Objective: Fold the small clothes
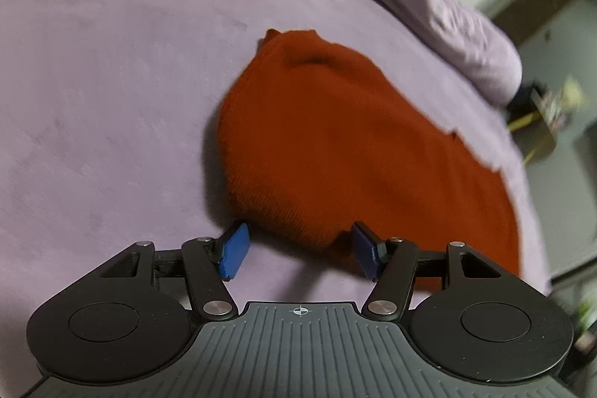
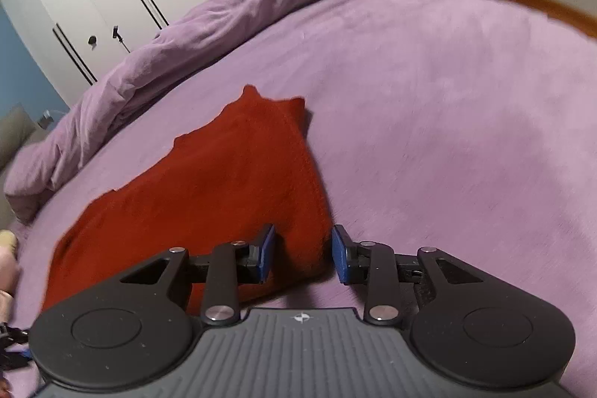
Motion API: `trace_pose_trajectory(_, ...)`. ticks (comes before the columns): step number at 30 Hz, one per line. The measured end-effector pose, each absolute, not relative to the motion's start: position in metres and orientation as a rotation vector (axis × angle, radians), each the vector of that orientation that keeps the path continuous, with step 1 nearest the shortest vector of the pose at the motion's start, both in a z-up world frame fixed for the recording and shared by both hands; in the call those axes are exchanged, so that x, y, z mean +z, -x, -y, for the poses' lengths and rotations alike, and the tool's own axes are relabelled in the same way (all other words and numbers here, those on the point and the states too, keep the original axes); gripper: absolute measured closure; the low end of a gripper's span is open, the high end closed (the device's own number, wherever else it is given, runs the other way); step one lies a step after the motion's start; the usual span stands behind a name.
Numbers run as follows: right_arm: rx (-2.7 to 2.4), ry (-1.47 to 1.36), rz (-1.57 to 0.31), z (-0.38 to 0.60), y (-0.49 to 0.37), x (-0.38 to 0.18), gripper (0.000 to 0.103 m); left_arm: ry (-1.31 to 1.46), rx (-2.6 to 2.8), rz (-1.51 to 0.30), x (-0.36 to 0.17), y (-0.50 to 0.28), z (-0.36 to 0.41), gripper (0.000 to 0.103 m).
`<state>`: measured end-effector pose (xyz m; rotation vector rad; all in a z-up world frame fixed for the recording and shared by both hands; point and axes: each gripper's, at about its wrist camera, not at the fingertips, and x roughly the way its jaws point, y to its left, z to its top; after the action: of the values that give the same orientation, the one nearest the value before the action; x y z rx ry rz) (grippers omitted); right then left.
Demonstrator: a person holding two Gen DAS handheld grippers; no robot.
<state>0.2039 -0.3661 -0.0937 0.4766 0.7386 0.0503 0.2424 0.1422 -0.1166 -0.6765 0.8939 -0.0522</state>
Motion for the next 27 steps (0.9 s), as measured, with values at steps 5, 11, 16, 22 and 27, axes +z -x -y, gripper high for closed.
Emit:
trace_pose_trajectory(5,0.073,-0.534,-0.741,0.365,-0.204,-0.093,0.088,0.951,-0.046,-0.881,-0.133,-0.264,-0.158,0.051)
trace_pose_trajectory(11,-0.140,-0.212,-0.703,0.340,-0.206,-0.074,0.097,1.077,-0.039,-0.852,-0.150,-0.274,-0.176,0.074)
trace_pose_trajectory(16,-0.027,-0.171,-0.572,0.285,-0.199,-0.049,0.096,1.117,-0.054,-0.839,-0.160,-0.278,-0.179,0.070)
trace_pose_trajectory(22,0.296,-0.146,-0.660,0.167,-0.206,-0.071,0.096,1.204,-0.067,-0.832,-0.169,-0.285,-0.188,0.071)
trace_pose_trajectory(27,0.384,-0.110,-0.637,0.104,-0.202,-0.084,0.098,1.222,-0.097,-0.835,-0.173,-0.285,-0.196,0.077)
